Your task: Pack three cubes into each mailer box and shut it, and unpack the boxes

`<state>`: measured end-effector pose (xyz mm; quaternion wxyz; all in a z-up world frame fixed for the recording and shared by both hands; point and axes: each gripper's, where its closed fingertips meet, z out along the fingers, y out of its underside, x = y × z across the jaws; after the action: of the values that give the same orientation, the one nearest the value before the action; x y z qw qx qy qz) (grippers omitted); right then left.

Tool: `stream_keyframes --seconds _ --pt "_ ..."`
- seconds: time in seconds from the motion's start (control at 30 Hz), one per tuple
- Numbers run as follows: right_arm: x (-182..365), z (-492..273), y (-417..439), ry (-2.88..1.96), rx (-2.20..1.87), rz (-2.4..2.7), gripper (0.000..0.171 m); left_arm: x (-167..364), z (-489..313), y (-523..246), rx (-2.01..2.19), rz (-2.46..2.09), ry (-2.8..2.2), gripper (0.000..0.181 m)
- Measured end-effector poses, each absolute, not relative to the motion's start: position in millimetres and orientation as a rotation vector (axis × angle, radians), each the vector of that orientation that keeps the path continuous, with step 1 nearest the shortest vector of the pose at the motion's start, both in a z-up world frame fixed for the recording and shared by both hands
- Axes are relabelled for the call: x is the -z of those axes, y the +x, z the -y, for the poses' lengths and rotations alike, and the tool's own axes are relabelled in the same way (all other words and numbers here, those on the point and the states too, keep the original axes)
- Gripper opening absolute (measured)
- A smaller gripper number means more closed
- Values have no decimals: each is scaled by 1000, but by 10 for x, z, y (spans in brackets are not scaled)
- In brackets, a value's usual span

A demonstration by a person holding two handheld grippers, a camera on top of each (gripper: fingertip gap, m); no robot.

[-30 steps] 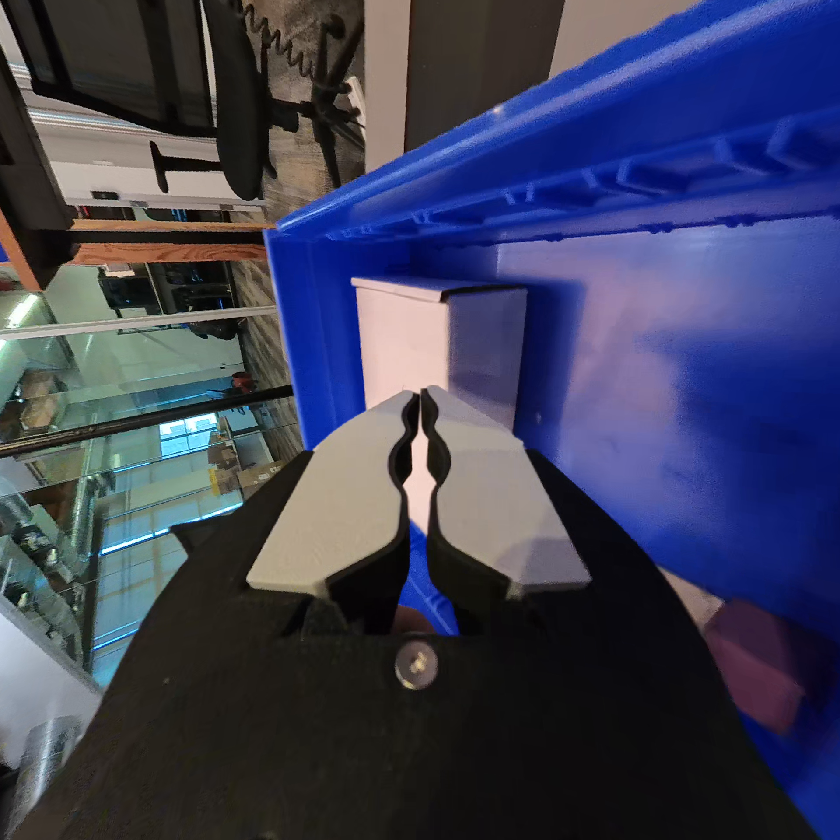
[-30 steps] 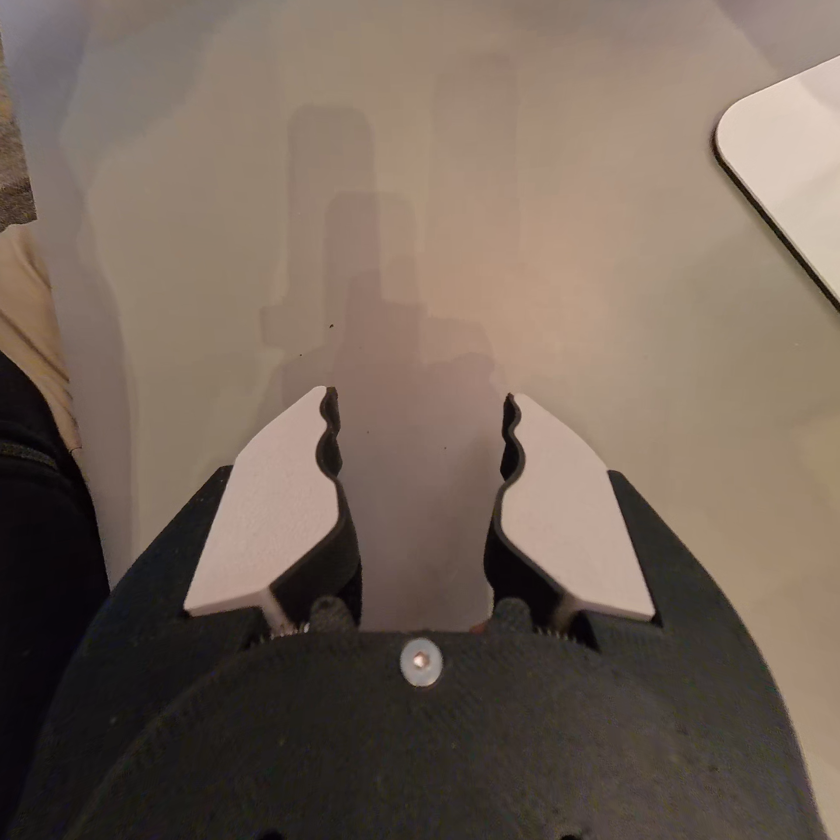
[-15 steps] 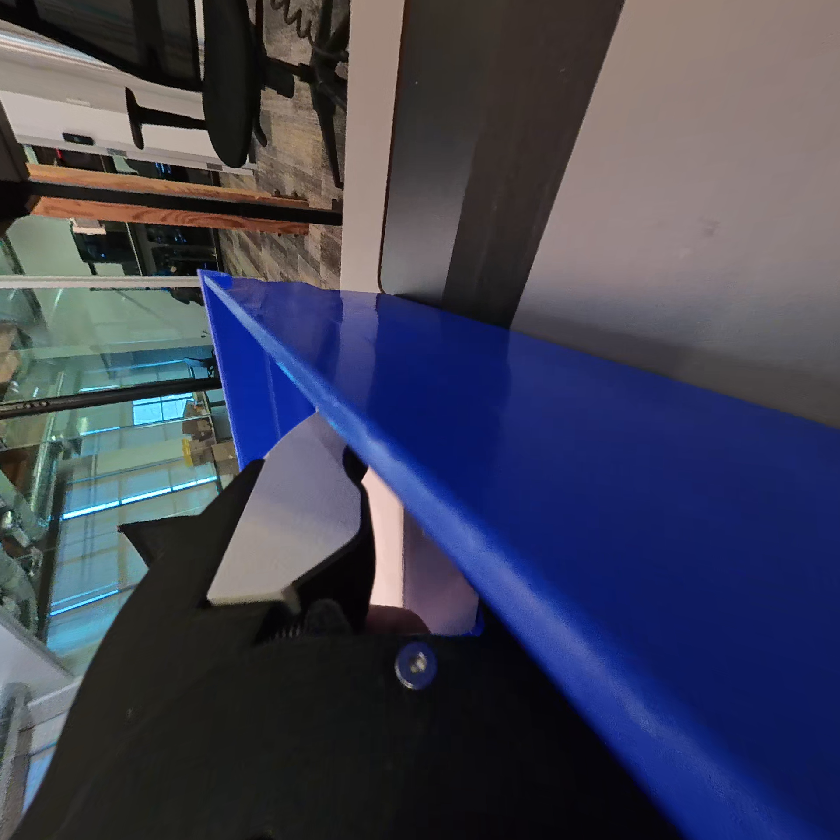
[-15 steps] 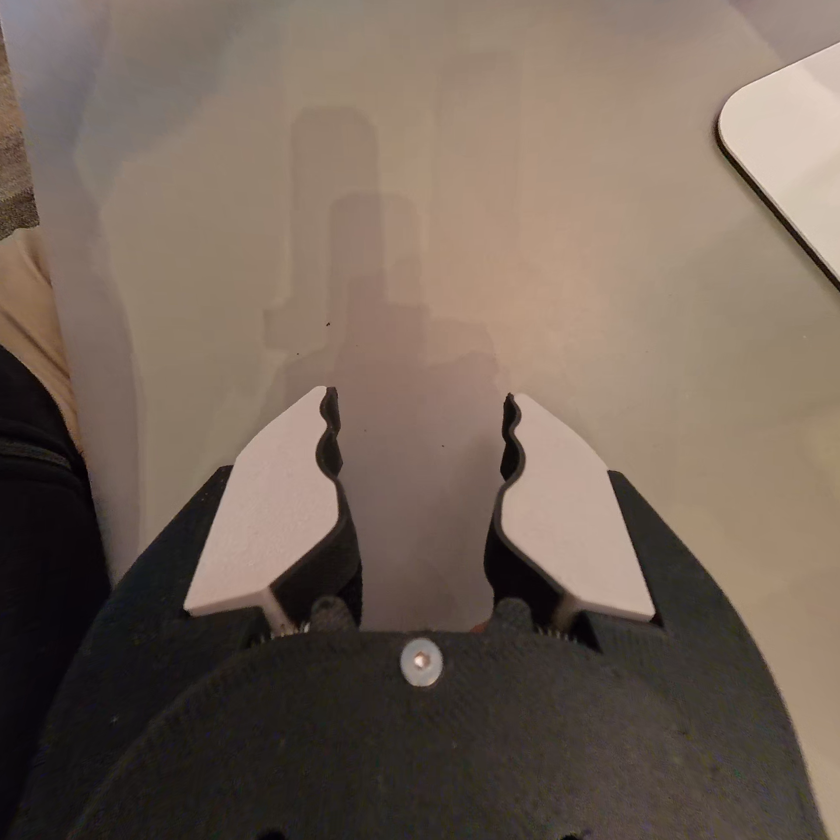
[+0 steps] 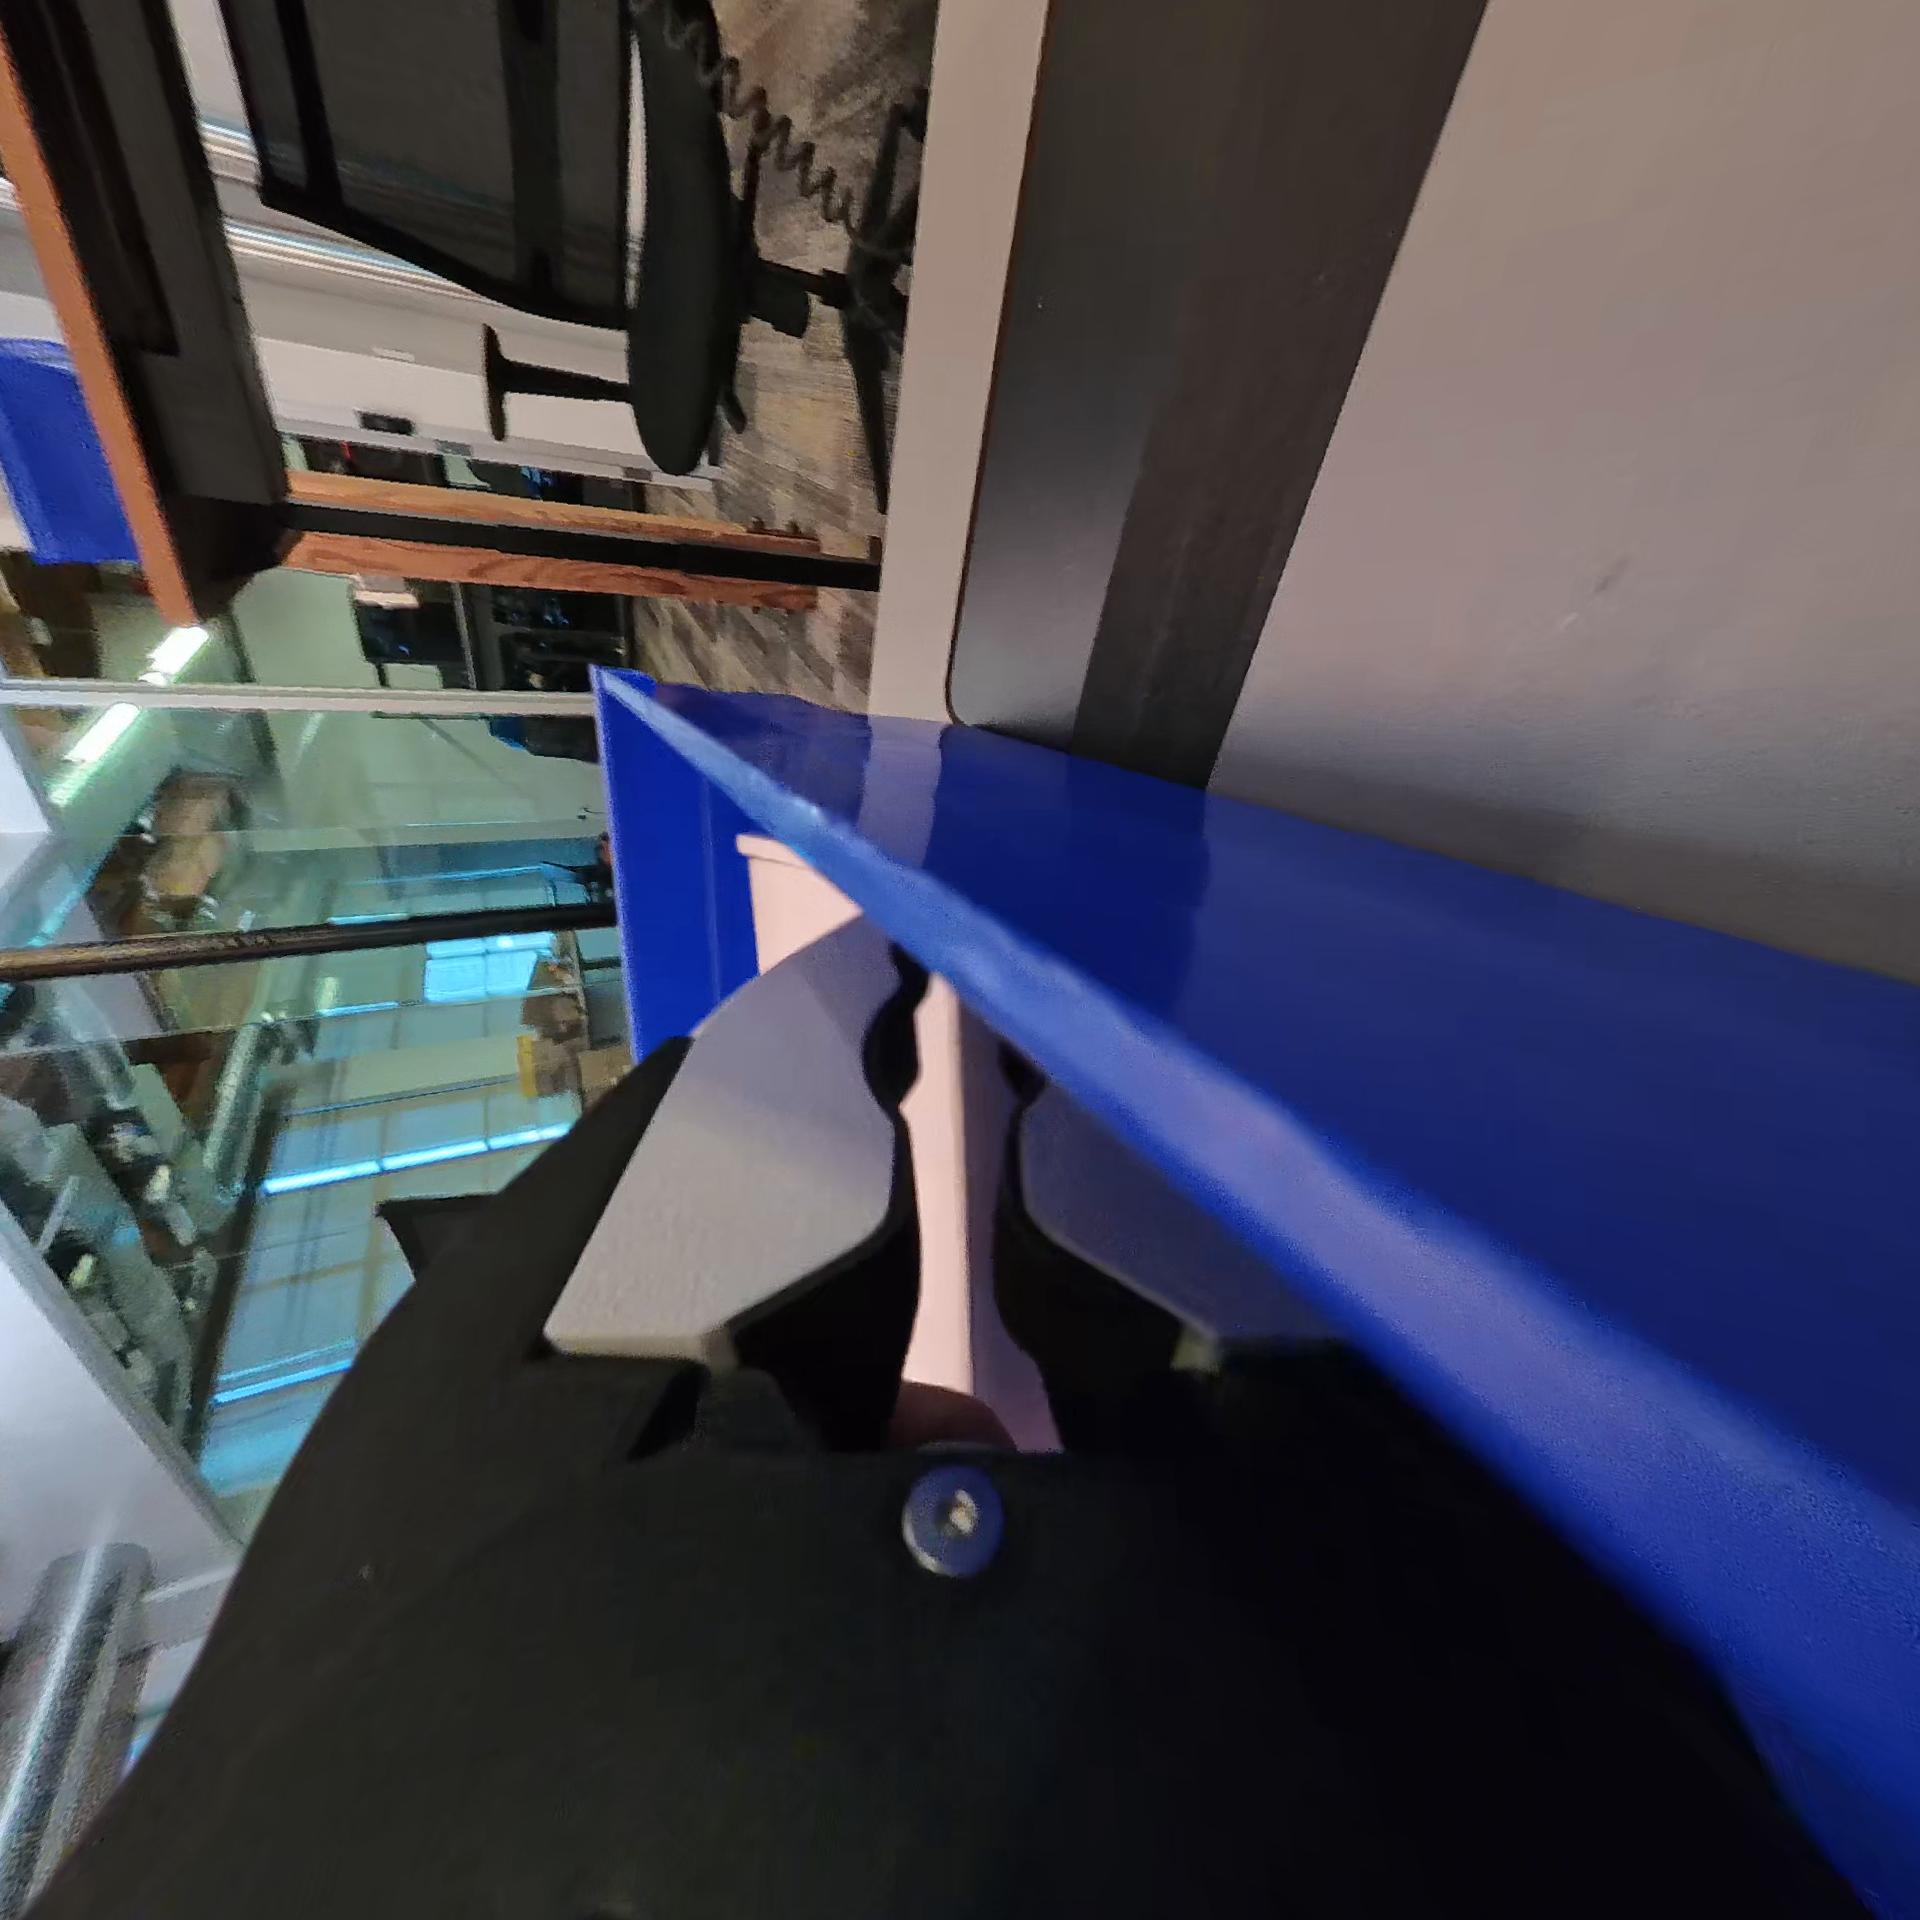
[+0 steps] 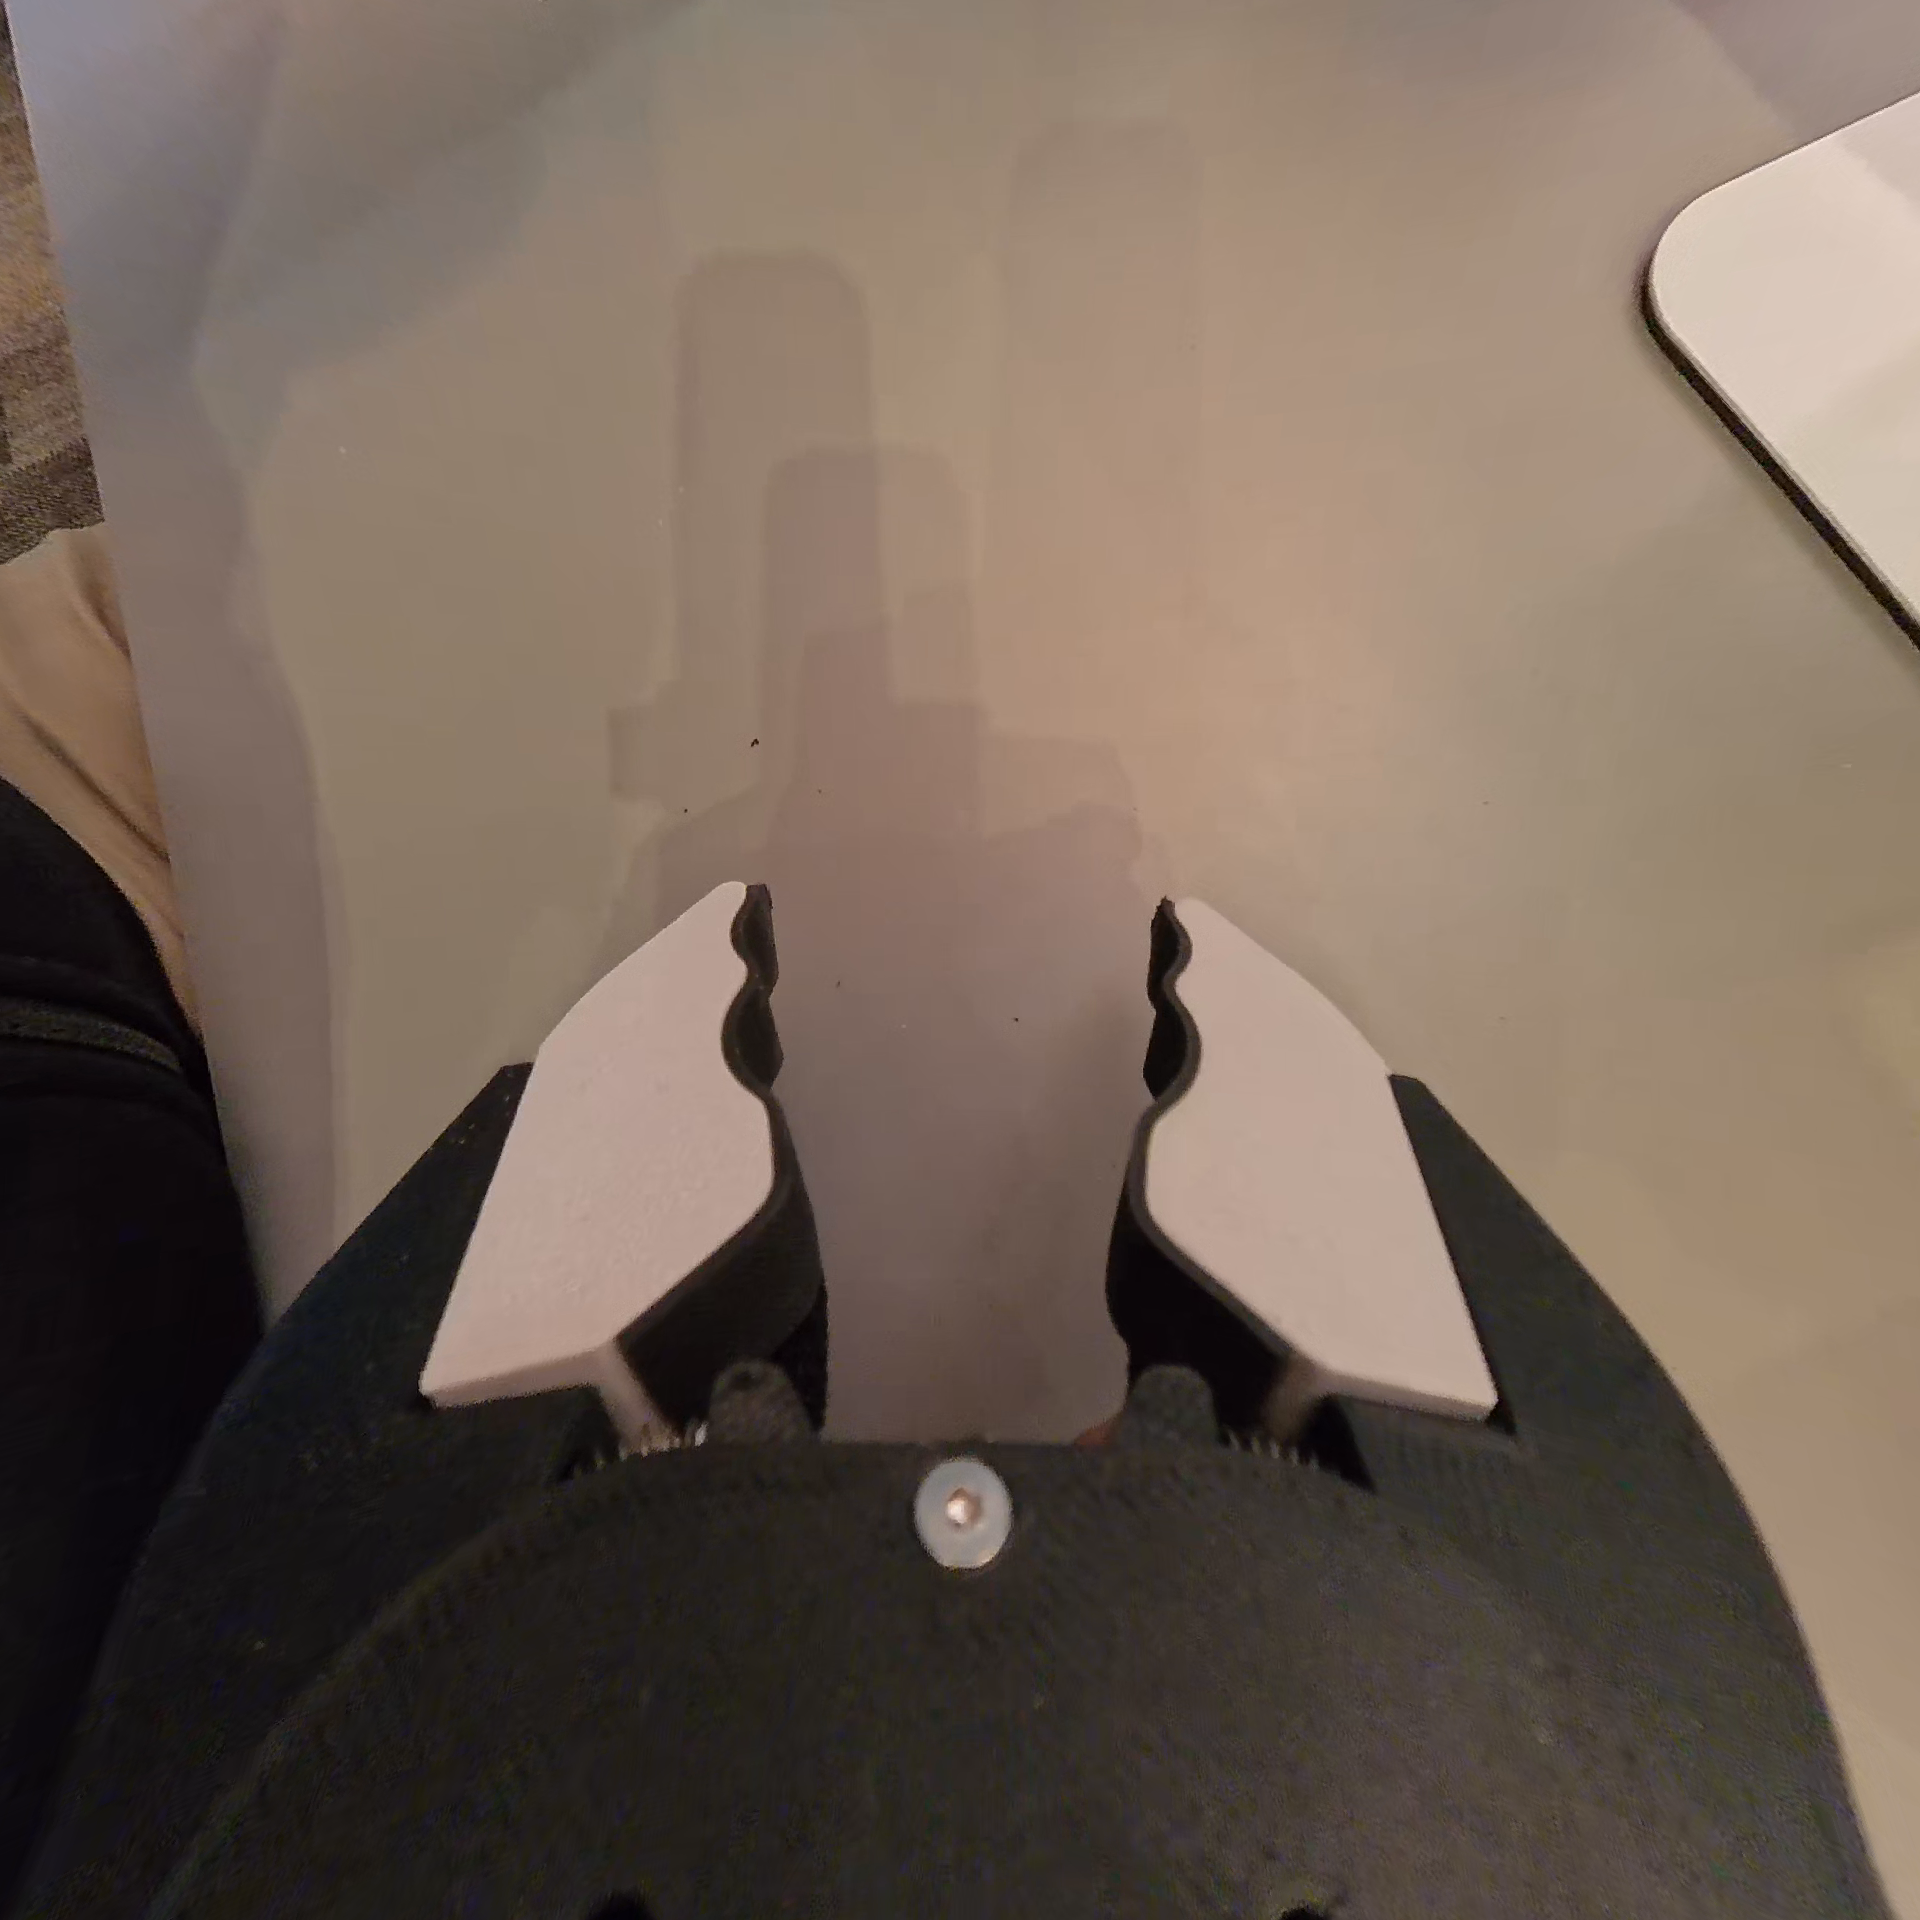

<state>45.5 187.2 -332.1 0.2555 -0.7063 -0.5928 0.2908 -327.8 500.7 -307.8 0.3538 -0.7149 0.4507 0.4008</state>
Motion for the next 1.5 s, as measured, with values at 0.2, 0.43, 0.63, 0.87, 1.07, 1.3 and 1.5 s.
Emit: stream_keyframes --seconds 0.2,0.43,0.63,0.87,1.07,1.3,1.5 --pt "3321 -1868 457 -1917 -788 1612 68 3073 -4992 -3329 -1041 -1184 -1859 0" --pt "3314 -1862 452 -1916 -805 1609 68 3130 -4792 -3587 -983 -1099 -2021 74" --pt "3318 -1860 458 -1922 -800 1608 68 3233 -4947 -3644 -986 -1061 -2066 81" --pt "3333 -1868 465 -1930 -807 1605 68 3298 -5050 -3705 -939 -996 -2079 61" --pt "3334 -1872 466 -1936 -816 1598 68 3257 -5064 -3772 -956 -926 -2019 57" --pt "3350 -1871 462 -1944 -820 1598 68 3117 -5051 -3743 -1033 -959 -1919 54" --pt "3350 -1867 460 -1942 -818 1602 68 2930 -4966 -3676 -1095 -971 -1826 53"
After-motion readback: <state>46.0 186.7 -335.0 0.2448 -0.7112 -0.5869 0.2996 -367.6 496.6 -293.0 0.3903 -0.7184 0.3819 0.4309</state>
